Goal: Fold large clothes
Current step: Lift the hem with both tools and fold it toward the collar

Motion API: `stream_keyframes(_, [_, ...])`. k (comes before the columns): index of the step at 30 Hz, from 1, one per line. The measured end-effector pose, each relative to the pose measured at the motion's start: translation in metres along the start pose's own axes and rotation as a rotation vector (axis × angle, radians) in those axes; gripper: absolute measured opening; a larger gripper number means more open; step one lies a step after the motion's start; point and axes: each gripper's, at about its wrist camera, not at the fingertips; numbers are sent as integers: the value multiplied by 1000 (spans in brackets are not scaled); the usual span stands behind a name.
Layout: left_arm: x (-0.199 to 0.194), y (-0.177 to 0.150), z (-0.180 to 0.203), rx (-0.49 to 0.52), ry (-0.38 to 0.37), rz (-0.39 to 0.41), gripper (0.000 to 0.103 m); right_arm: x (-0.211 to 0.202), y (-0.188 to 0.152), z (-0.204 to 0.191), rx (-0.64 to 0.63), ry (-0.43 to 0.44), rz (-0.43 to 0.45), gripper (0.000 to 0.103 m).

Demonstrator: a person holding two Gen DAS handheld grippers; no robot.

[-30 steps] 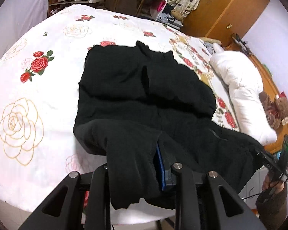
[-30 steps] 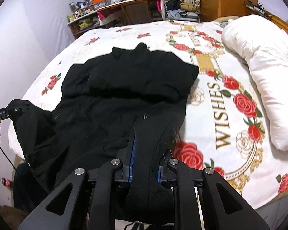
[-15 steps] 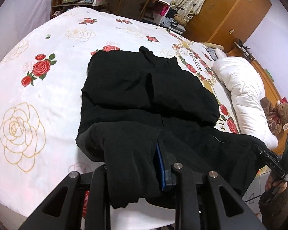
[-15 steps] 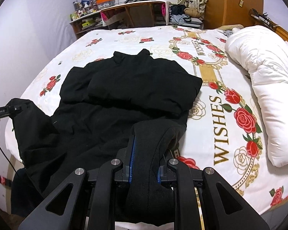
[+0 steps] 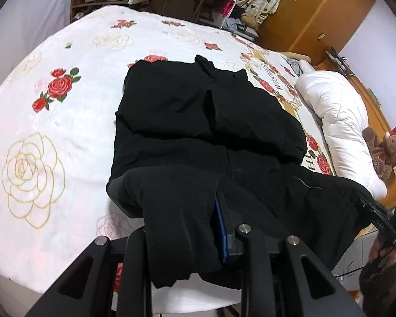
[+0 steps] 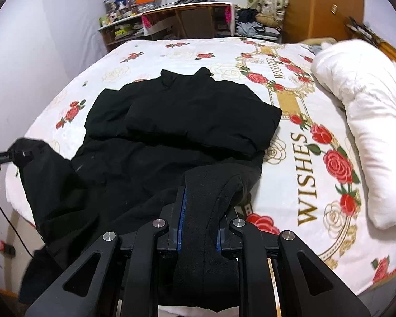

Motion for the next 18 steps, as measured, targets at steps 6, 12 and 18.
stream_keyframes(6, [-11, 20, 6, 16, 8, 16, 27, -5, 11, 15, 63, 33, 29, 17])
stream_keyframes(12, [-11, 61, 2, 12, -12, 38, 27, -2, 44, 30, 83, 52, 39, 17])
stream_keyframes(18, [1, 113, -18, -78, -46, 61, 27, 9, 92, 38, 76, 48, 61, 17])
Point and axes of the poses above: each gripper's, at about its wrist camera, not at the fingertips, and x roughly the way its jaws point, z to its right, y to its top, and after that the axes turned 15 degrees about -z, right-handed
